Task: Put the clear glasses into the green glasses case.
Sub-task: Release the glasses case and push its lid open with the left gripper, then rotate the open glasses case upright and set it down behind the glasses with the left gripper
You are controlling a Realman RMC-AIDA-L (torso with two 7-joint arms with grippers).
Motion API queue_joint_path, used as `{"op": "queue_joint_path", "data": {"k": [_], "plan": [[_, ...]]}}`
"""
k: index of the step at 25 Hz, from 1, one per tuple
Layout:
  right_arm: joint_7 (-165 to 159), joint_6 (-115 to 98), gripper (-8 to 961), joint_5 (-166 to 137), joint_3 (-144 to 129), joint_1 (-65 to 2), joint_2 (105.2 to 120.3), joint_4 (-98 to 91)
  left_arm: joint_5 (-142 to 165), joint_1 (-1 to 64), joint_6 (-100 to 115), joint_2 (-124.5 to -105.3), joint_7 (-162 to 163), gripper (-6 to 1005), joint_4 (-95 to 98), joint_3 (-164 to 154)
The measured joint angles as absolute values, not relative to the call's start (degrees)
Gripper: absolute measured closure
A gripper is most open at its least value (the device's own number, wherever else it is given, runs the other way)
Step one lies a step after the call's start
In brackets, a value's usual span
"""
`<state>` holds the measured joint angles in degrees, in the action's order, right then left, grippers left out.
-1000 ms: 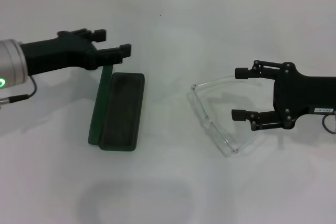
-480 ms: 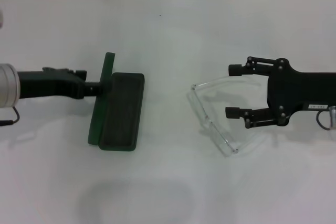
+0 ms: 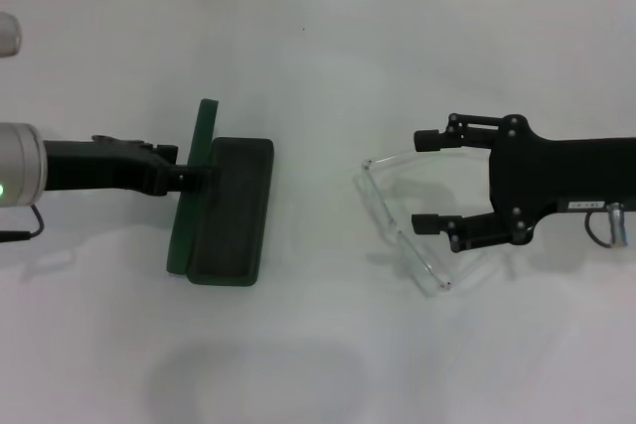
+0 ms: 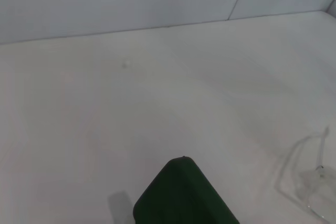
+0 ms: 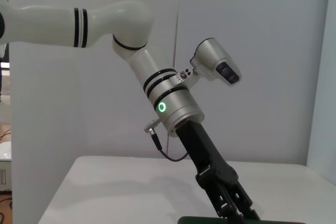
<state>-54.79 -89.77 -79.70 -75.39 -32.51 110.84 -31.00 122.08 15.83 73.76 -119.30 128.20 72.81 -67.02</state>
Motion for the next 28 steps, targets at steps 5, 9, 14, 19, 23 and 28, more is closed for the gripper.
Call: {"op": "queue_joint_path", "data": {"k": [5, 9, 14, 19, 23, 28], "plan": [[-54.79, -89.66, 95, -79.81, -75.32, -32.59, 110.78, -31.03, 122.63, 17.60, 73.39, -119.08, 128.35, 255, 70.51, -66.48], [-54.72, -89.64, 96, -79.81, -75.32, -32.60, 110.63, -31.03, 124.50, 19.77, 73.33, -119.01, 128.44, 276, 68.14, -64.25], [-54.50, -89.64, 95, -79.84, -75.32, -32.11, 110.42, -31.03, 126.95, 22.42, 73.30, -118.23, 127.90, 435, 65.93, -63.25], [-54.40, -89.88, 95, -79.89, -75.31, -31.47, 110.24, -31.06, 128.04, 25.70, 73.35, -116.63, 125.57, 671, 64.36, -63.10], [-54.28, -90.19, 95, -79.89, -75.34, -30.86, 110.20, -31.10, 128.00, 27.88, 73.37, -116.31, 121.36, 762, 64.41, -63.12], [-53.69, -90.96, 95, -80.02, -75.60, -30.53, 110.26, -31.12, 127.82, 32.24, 71.01, -116.85, 110.24, 801, 63.98, -63.41]]}}
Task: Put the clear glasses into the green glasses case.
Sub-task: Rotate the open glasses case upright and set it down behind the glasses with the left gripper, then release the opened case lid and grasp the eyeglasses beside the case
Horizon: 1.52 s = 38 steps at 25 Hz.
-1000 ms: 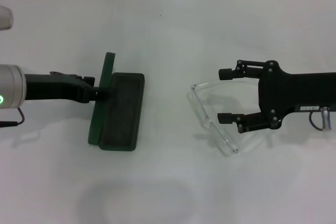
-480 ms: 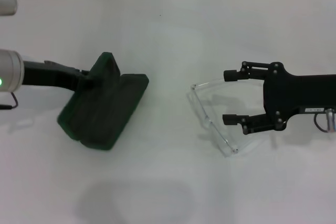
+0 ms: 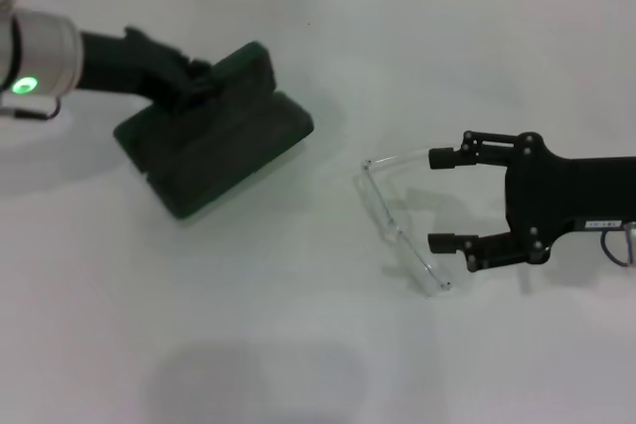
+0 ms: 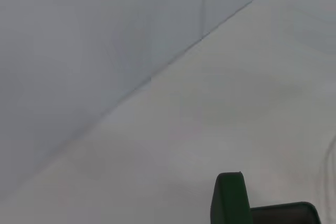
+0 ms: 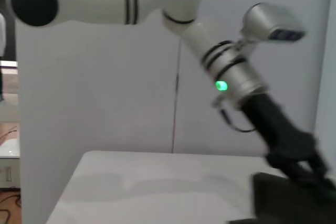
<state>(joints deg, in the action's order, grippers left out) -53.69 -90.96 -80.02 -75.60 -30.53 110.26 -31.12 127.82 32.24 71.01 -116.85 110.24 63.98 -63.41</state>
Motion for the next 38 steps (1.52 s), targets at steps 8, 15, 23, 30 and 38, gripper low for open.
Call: {"op": "queue_joint_path", "data": {"k": [8, 15, 23, 30, 38], "plan": [[-50.79, -92.02, 96, -82.14, -75.73, -29.34, 111.77, -30.96, 128.70, 44.37, 68.72, -119.30, 94.34, 787, 54.84, -67.50], [-48.73, -91.69, 95, -82.21, -75.47, -27.91, 112.45, -30.29, 128.66, 53.39, 67.89, -119.54, 92.52, 776, 45.84, -72.75], [-47.14, -91.64, 95, -82.14, -75.36, -26.33, 112.82, -30.24, 127.55, 53.34, 65.90, -119.93, 92.72, 763, 45.60, -78.41], [-47.45, -91.71, 95, -81.77, -75.26, -26.37, 112.44, -30.24, 122.81, 51.95, 67.90, -119.64, 94.66, 751, 47.74, -78.00], [-47.17, -91.83, 96, -82.05, -72.00, -26.39, 111.88, -31.63, 107.22, 38.18, 71.91, -119.49, 90.67, 576, 59.53, -77.61]]}}
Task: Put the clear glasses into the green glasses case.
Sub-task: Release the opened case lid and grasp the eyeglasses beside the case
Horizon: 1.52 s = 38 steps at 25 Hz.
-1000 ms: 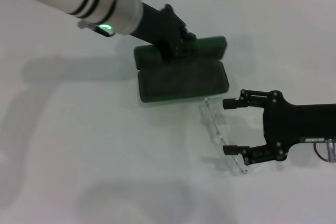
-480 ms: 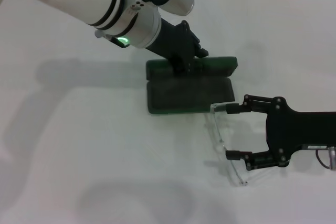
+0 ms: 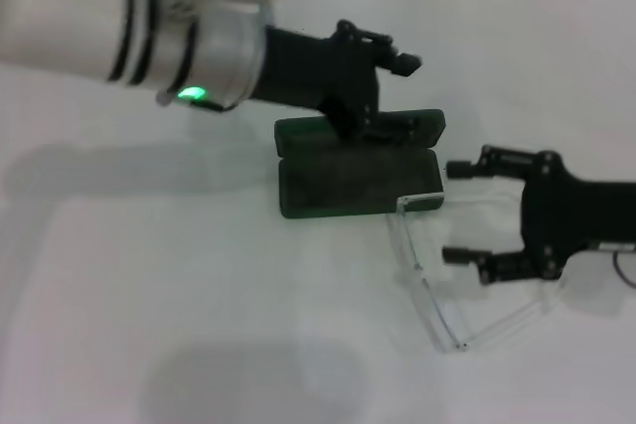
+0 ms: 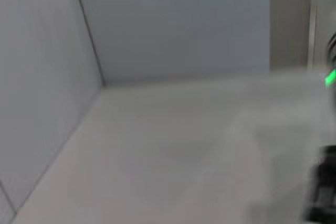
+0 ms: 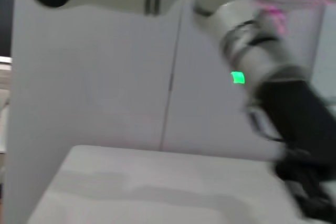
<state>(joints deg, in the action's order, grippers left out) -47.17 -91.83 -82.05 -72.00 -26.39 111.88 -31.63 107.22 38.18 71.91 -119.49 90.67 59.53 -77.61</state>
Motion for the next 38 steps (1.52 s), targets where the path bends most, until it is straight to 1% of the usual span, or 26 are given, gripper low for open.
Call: {"op": "queue_joint_path", "data": {"k": [1, 3, 6, 9, 12, 15, 17, 20, 23, 25, 27, 31, 38], "plan": [[-47.13, -91.80, 96, -82.05, -71.32, -26.40, 111.70, -32.07, 103.67, 35.77, 73.11, -119.43, 88.94, 542, 60.38, -77.02], [-47.04, -91.37, 96, -82.26, -70.36, -26.67, 111.17, -33.96, 97.79, 31.44, 75.56, -119.47, 85.37, 347, 60.84, -75.18], [-47.04, -90.79, 96, -84.09, -69.96, -27.49, 110.27, -38.87, 87.91, 24.77, 79.23, -119.58, 79.32, 347, 59.46, -72.77], [-49.59, -89.89, 96, -88.60, -69.57, -28.82, 110.00, -45.42, 78.88, 19.04, 81.74, -119.48, 72.60, 348, 55.43, -72.62], [-57.69, -89.32, 96, -91.92, -68.53, -30.54, 110.24, -49.55, 73.30, 15.35, 83.82, -119.59, 67.06, 348, 51.49, -72.62], [-71.60, -89.55, 96, -97.48, -68.35, -32.05, 110.66, -55.30, 69.36, 13.02, 85.01, -119.57, 63.02, 348, 47.95, -72.46], [-82.93, -89.86, 96, -102.84, -68.61, -32.96, 111.15, -60.58, 67.74, 12.39, 85.31, -119.47, 61.65, 349, 46.15, -71.75], [-105.56, -92.77, 96, -113.93, -69.10, -36.30, 112.58, -69.41, 67.49, 12.58, 85.99, -119.37, 60.62, 349, 43.78, -69.75], [-122.73, -100.24, 95, -122.39, -69.16, -41.96, 114.35, -72.96, 68.65, 14.14, 86.07, -119.25, 60.30, 349, 42.22, -68.75], [-130.65, -105.00, 95, -125.74, -69.79, -45.57, 115.26, -73.34, 69.58, 15.52, 86.00, -119.17, 60.01, 349, 41.17, -68.44], [-136.99, -106.82, 95, -127.34, -72.06, -48.06, 115.50, -73.30, 70.73, 16.59, 85.86, -119.10, 59.79, 350, 40.62, -68.24], [-147.54, -107.19, 95, -129.61, -76.73, -51.71, 115.45, -72.23, 72.69, 17.92, 85.72, -118.89, 59.71, 350, 40.48, -68.13], [-156.82, -104.07, 95, -135.98, -82.74, -55.10, 115.85, -67.55, 74.23, 18.61, 85.72, -118.48, 59.66, 351, 40.44, -67.52]]}}
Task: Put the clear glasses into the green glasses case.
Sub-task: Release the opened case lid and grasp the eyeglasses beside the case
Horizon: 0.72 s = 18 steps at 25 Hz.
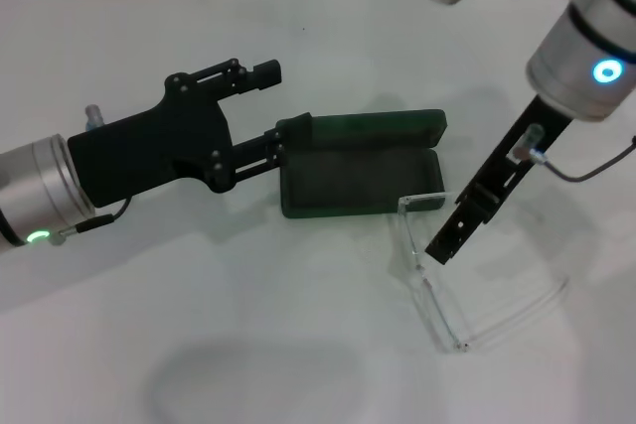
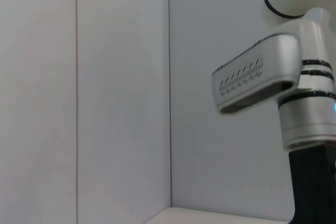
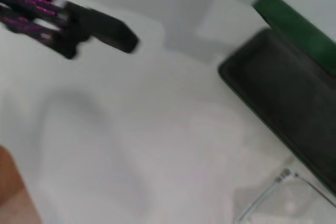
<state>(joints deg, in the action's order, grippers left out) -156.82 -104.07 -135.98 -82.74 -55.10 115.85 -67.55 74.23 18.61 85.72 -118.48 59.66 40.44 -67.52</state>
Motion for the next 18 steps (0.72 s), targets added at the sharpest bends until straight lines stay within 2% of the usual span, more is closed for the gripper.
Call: {"op": "queue_joint_path", "data": {"k": [18], "plan": [[-159.08, -93.37, 105, -132.39, -90.97, -55.50, 116.18, -58.73, 74.57, 18.81, 85.24, -118.23, 59.58, 353, 40.43, -66.92]]}}
